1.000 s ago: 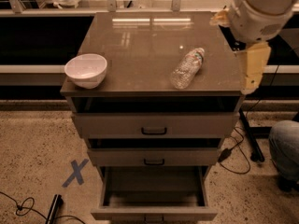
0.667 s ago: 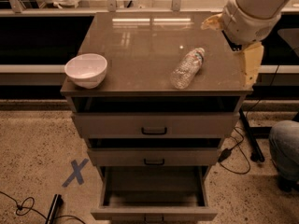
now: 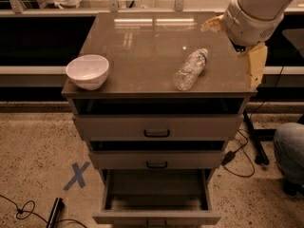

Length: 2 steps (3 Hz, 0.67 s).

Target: Place water bottle into bottom drawer

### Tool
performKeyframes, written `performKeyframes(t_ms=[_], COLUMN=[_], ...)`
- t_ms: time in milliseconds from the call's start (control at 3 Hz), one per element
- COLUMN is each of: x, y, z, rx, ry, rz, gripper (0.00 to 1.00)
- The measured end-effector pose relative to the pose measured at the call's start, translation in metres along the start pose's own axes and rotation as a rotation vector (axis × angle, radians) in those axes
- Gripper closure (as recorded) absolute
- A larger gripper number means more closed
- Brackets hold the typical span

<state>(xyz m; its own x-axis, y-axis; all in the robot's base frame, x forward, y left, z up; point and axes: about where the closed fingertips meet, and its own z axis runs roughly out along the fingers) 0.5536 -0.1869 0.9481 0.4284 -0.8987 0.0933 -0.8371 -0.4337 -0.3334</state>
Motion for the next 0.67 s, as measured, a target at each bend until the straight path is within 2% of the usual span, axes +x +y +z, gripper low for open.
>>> performKeyframes(t_ms=[333,667], x=[-0.002,0.000], y=[-0.008,-0.024], z=[0.009,0.038], rx=[-0.023,-0.080], ry=[0.032,0.043], rz=[-0.075,-0.232], gripper=[0.00,0.00])
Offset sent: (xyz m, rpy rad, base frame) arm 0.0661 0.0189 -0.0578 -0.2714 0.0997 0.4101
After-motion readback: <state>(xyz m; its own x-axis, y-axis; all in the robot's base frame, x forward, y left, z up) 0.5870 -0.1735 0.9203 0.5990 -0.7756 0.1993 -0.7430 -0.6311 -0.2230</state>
